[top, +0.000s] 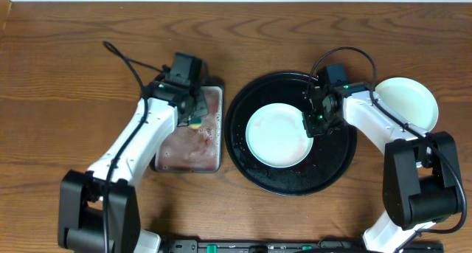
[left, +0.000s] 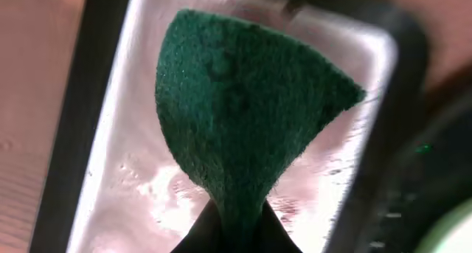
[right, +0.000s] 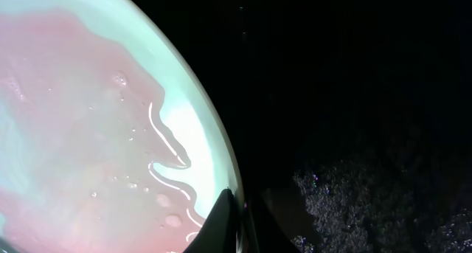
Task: Clean dirty plates on tray and stack at the side
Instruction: 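Return the sponge to the metal tray and release it with the left gripper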
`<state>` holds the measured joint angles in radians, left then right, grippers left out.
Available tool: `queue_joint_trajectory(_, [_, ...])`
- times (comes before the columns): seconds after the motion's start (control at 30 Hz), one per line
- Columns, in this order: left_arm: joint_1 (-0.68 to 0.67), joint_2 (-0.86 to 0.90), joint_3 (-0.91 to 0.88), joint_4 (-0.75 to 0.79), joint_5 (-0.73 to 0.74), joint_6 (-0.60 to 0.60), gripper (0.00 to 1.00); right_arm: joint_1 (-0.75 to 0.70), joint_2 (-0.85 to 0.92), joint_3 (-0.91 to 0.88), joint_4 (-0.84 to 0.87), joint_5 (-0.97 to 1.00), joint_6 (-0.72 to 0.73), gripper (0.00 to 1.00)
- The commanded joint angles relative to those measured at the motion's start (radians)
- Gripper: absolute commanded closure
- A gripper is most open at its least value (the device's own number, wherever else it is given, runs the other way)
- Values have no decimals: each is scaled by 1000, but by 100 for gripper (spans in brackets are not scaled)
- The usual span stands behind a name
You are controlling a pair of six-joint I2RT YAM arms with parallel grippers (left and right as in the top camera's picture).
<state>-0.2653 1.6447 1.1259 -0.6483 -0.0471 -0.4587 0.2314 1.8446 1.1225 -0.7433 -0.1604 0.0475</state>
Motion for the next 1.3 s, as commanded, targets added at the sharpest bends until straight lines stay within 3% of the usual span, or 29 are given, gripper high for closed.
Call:
queue_joint_trajectory(0.0, [1,44,-63,24,20,25,93,3,-1,-6,-5,28,-11,96])
queue_joint_trajectory(0.13, [1,80,-82,35,21,25,93,2,-1,-6,-10,28,-11,97])
queue_joint_trajectory(0.17, [1,83,-82,33,21,25,85,2,-1,-6,-9,28,-11,97])
queue_joint_trajectory(0.23, [0,84,-82,33,20,25,24,2,-1,-6,-9,28,-11,97])
queue_joint_trajectory(0.27, [1,83,-81,32,20,25,22,2,-1,-6,-9,28,-11,97])
queue_joint_trajectory(1.03, [0,137,-82,106,-41,58,21,2,-1,-6,-9,28,-11,99])
queue_joint_trajectory(1.13, [1,153,-82,130,-27,58,36,2,-1,-6,-9,27,-7,99])
queue_joint_trajectory(1.2, [0,153,-82,138,-24,58,58,2,-1,-6,-10,27,-7,99])
queue_joint_trajectory(1.27, [1,153,-82,139,-24,58,71,2,-1,-6,-13,27,-7,99])
